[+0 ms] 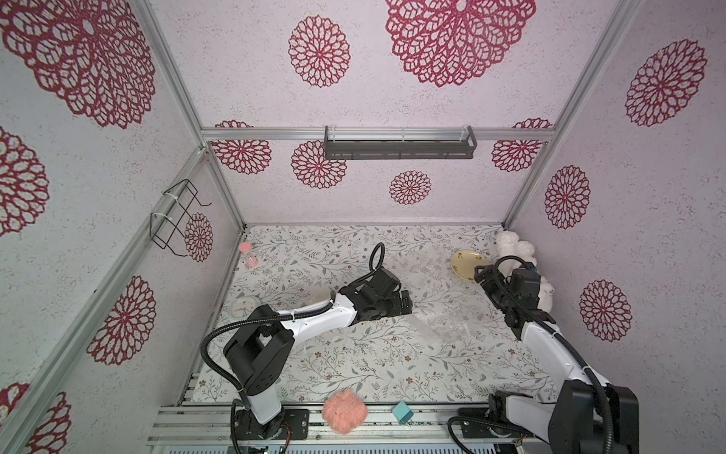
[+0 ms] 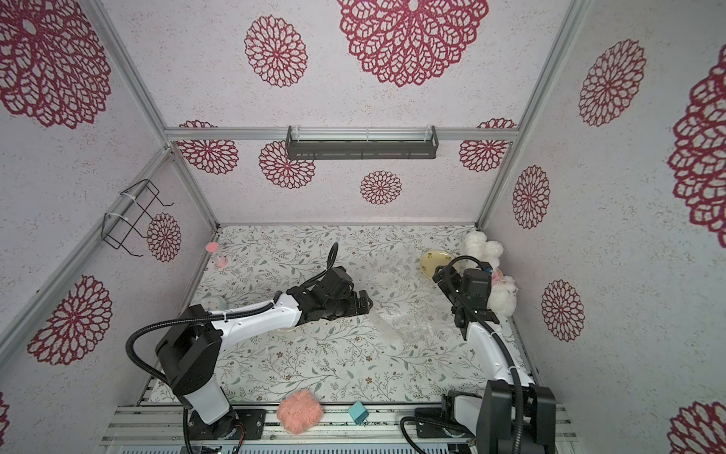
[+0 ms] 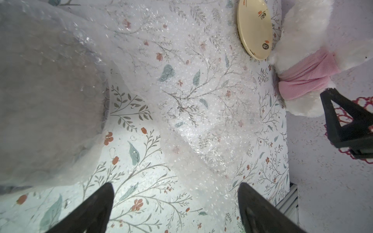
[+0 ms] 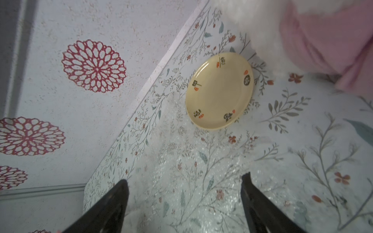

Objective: Unpack dinner plates from bubble wrap
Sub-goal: Pick up the bubble wrap from the center of the board.

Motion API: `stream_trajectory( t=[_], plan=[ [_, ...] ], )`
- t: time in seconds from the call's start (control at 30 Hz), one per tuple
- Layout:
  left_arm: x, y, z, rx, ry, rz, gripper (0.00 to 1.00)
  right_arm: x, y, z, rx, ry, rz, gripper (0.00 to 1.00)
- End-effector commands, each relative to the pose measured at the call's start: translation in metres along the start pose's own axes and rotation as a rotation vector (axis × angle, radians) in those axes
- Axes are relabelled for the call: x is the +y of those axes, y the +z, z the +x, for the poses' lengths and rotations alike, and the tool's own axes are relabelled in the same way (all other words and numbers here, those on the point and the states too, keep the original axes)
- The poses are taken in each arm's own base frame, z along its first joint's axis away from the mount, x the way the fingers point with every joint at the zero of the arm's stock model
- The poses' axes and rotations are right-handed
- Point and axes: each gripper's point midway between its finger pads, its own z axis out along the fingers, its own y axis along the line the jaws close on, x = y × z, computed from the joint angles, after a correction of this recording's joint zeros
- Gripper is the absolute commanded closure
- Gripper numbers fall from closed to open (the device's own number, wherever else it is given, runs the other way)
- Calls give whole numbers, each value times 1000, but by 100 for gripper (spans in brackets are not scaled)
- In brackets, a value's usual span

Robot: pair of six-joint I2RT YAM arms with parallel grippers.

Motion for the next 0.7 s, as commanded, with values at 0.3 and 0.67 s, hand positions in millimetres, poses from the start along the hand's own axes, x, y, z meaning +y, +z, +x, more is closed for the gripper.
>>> stream_trajectory(
  t=[0.3,0.67],
  plan=[
    [-3,27,-12,-28,-69,-42,2,-12,-31,31,108,-47,-73,9],
    [-9,46,-16,-30,-106,-31,13,-27,-37,36,133,-38,-72,9]
  ],
)
